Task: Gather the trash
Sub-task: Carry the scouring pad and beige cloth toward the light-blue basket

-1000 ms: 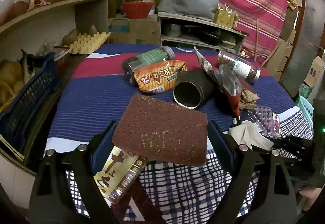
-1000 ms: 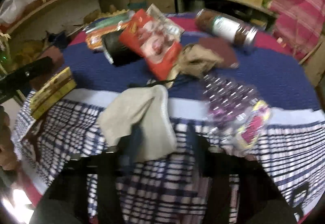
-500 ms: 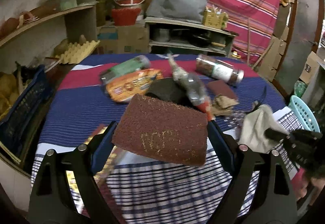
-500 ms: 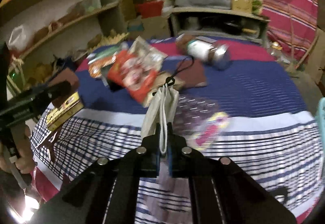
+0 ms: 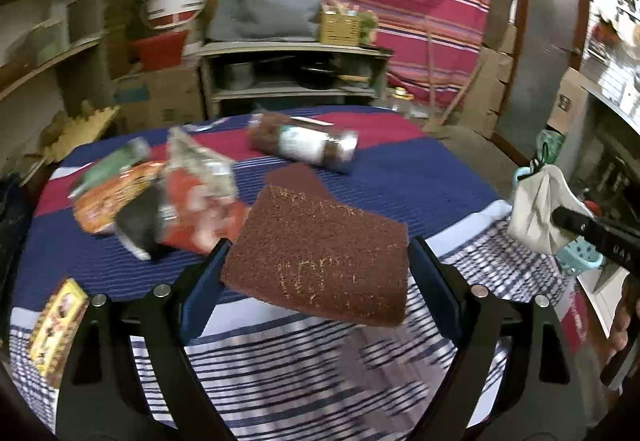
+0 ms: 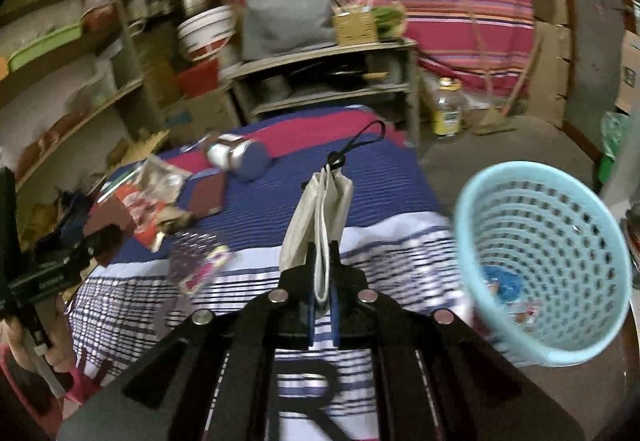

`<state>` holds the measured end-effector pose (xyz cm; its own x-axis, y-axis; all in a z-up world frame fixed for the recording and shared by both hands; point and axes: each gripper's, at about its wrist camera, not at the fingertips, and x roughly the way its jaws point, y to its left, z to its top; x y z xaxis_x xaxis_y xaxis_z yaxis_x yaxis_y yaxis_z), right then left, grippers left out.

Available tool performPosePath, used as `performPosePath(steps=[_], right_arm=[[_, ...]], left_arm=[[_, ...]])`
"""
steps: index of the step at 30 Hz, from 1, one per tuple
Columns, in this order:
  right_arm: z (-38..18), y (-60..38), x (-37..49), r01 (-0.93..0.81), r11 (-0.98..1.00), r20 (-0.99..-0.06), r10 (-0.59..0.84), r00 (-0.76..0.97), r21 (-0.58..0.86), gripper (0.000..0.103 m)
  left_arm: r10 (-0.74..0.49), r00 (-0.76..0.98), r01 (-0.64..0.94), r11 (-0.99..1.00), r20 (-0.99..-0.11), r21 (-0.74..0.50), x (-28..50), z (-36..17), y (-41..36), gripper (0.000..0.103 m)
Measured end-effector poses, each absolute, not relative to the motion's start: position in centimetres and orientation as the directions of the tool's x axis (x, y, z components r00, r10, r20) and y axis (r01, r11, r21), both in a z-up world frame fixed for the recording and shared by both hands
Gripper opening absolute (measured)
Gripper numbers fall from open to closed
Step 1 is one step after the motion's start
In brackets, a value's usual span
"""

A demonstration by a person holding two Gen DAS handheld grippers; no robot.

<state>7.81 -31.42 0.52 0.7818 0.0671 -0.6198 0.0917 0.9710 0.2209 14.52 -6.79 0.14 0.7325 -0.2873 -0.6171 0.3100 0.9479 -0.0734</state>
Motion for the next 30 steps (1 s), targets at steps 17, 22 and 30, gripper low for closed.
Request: performPosePath(steps=[17, 22, 30], right_arm=[[0.4, -45.0, 4.0, 0.279, 0.939, -0.603, -0.107, 0.790, 0.199, 0.005], [-0.8, -47.8, 3.3, 0.329, 0.922, -0.616, -0.141, 0.775, 0.203, 0.005], [-2.3, -50.6, 2.8, 0.371, 0.898, -0.627, -0.149, 0.764, 0.239, 0.005]], left_arm=[[-0.435, 0.662, 0.487, 0.869, -0.610, -0.090, 15.3, 0.1, -24.0, 0.085], [-0.469, 0.650, 0.536, 0.841, -0.598, -0.078, 15.1, 0.2, -28.7, 0.085], [-0.505, 0.609, 0.599, 0.799, -0.612, -0.064, 15.1, -0.8, -34.6, 0.085]])
